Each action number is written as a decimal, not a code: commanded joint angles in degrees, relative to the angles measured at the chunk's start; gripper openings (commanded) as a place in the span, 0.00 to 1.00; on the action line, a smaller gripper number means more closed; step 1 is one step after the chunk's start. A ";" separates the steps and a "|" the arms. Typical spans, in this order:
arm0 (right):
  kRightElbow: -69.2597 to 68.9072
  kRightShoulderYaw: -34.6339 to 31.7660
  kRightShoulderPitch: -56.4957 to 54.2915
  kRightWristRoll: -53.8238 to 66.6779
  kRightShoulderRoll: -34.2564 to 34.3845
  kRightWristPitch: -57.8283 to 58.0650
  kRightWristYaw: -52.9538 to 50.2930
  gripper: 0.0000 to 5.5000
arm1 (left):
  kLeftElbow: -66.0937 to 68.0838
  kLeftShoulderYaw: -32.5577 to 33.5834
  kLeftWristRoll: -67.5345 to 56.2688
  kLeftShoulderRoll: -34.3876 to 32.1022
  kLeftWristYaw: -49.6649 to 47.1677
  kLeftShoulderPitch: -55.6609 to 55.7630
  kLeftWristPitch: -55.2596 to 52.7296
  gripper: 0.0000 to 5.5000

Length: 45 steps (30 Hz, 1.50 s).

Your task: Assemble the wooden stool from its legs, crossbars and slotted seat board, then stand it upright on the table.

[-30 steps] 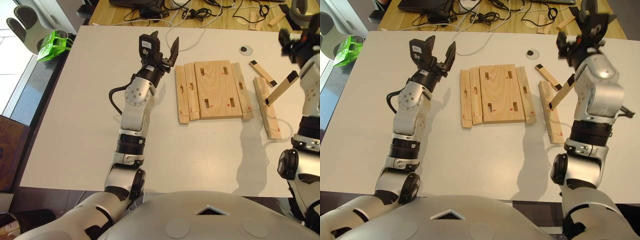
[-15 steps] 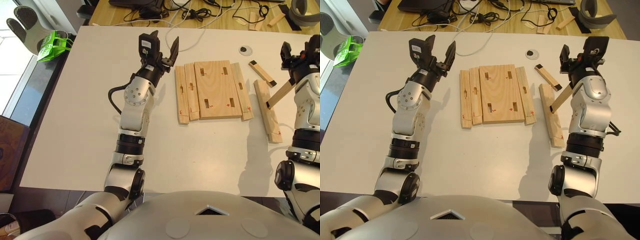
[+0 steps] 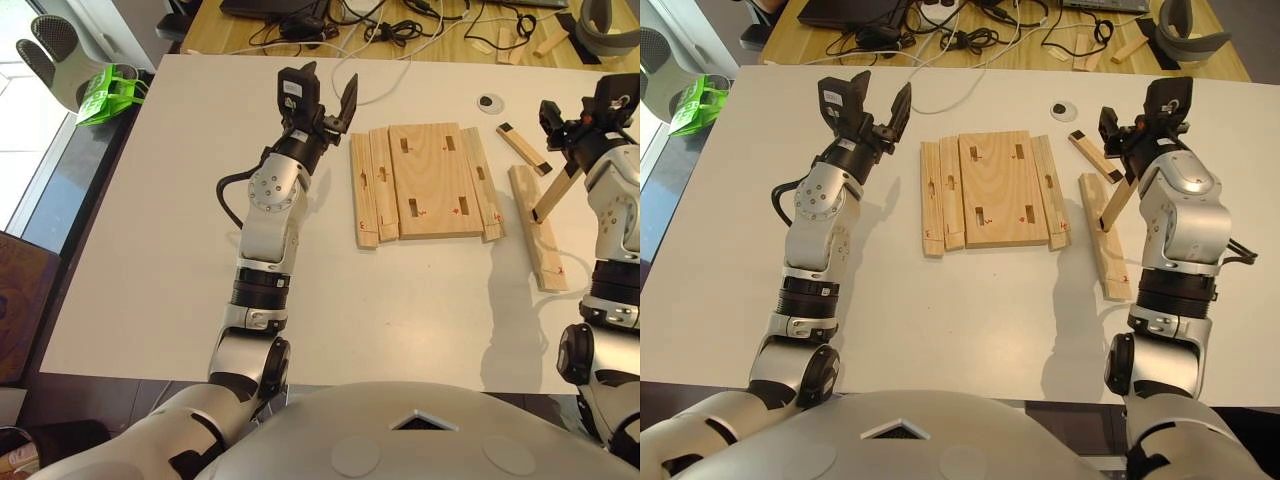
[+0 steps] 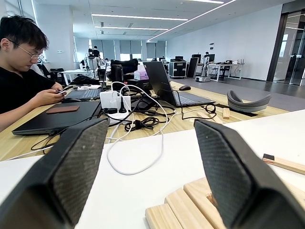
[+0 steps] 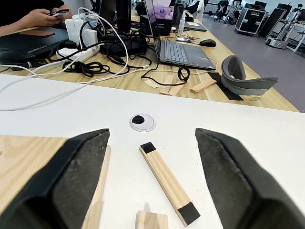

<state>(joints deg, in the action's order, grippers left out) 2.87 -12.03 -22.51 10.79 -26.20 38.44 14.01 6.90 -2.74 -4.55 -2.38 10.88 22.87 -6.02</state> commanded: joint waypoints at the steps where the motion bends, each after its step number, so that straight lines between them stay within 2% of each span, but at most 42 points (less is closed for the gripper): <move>1: 2.61 0.06 3.43 -0.11 1.63 2.36 -0.99 0.61 | -0.20 0.09 0.11 -0.31 0.11 0.33 -0.93 0.60; 6: 2.03 -3.80 -0.58 -0.71 2.63 -10.32 -4.65 0.61 | 0.31 0.08 0.19 -0.36 0.16 0.44 -0.73 0.60; 9: 0.65 -3.02 -1.22 -1.48 1.94 -15.96 -3.63 0.61 | 0.58 0.10 0.24 -0.26 0.05 0.46 -0.50 0.60; 13: -1.68 0.68 -0.51 -0.23 0.37 -14.62 2.54 0.61 | 0.88 0.09 0.25 0.01 -0.18 0.43 -0.25 0.60; 17: -7.41 2.47 2.37 4.44 -1.62 -5.65 9.50 0.61 | 0.70 0.24 0.18 0.17 -0.45 0.08 -0.15 0.60; 22: -15.14 0.65 9.36 4.21 -5.81 2.29 9.96 0.61 | -0.06 0.53 0.05 0.21 -0.80 -0.93 -0.26 0.60; 27: -24.67 -2.40 21.34 -0.26 -10.31 -12.96 13.83 0.61 | -0.67 1.24 0.20 0.30 -1.79 -2.23 0.27 0.60; 30: -28.12 -6.64 27.80 -1.40 -9.20 -20.54 13.43 0.61 | -0.54 1.45 0.23 0.36 -2.19 -2.55 0.78 0.60; 36: -35.11 -11.01 42.76 3.69 -3.78 -19.73 14.20 0.61 | -1.05 1.64 0.11 0.65 -2.69 -2.92 0.85 0.60; 43: -31.91 -12.66 42.83 3.23 -1.42 -19.09 9.75 0.61 | -0.87 1.60 -0.17 0.71 -2.54 -2.53 0.77 0.60; 45: -29.97 -12.13 42.12 2.88 -0.81 -18.27 8.51 0.66 | -0.95 1.60 -0.20 0.70 -2.54 -2.49 0.71 0.60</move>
<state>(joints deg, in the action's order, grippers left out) -28.81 -24.01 20.36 14.14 -27.65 18.87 23.61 6.24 -1.17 -4.70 -1.73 8.22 19.92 -5.11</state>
